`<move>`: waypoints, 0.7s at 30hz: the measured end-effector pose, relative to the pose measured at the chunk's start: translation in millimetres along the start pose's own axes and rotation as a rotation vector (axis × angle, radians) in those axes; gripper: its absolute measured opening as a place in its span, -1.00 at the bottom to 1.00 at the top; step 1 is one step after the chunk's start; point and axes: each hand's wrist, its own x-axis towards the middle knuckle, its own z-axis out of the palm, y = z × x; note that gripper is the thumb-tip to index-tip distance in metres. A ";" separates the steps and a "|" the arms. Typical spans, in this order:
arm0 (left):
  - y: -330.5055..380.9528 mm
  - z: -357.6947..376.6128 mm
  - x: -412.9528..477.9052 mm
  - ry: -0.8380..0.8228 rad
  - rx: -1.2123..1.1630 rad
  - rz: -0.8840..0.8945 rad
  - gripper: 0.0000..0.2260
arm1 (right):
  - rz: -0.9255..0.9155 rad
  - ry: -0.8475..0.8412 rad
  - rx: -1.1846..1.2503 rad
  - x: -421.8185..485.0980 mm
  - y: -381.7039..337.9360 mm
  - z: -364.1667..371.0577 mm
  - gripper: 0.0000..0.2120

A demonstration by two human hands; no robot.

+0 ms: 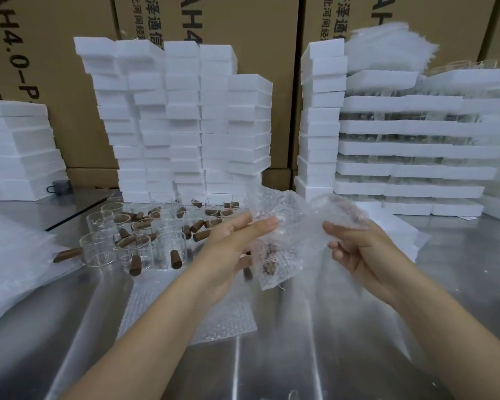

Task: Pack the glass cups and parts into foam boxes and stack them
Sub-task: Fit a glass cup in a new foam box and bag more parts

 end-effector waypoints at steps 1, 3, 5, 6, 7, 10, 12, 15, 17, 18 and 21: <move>-0.3 1.9 -0.7 0.004 0.004 -0.018 -0.08 | 0.009 -0.012 0.032 -1.1 -1.3 1.5 -0.55; -0.7 5.2 -0.6 0.002 0.010 -0.043 -0.09 | 0.012 -0.018 0.106 -1.9 -1.8 3.6 -0.73; -0.7 8.0 -0.4 0.007 -0.021 -0.065 -0.08 | -0.007 -0.023 0.152 -0.7 -0.7 3.2 -0.77; -0.9 9.2 -0.6 0.024 -0.038 -0.078 -0.05 | -0.024 -0.035 0.174 0.5 0.3 2.7 -0.75; -0.9 9.8 -0.9 0.037 -0.048 -0.088 -0.05 | -0.041 -0.055 0.192 0.9 0.5 2.4 -0.74; -0.6 8.5 0.1 0.034 -0.017 -0.104 -0.12 | -0.065 -0.159 0.166 0.8 1.9 3.9 -0.74; -1.4 5.7 0.7 0.009 0.024 -0.102 -0.22 | -0.060 -0.162 0.129 0.5 3.6 6.3 -0.61; -1.3 6.4 -1.7 -0.022 0.108 -0.107 -0.19 | -0.064 -0.056 0.018 0.9 6.1 8.6 -0.45; -1.2 6.9 -3.3 -0.054 0.165 -0.094 -0.29 | -0.075 -0.020 -0.013 0.6 7.7 8.7 -0.41; -1.2 7.1 -4.3 -0.082 0.187 -0.085 -0.38 | -0.068 -0.019 0.004 0.3 7.9 8.6 -0.43; -2.3 6.5 -6.3 -0.130 0.216 -0.086 -0.47 | -0.019 -0.113 0.008 -4.5 4.5 8.7 -0.51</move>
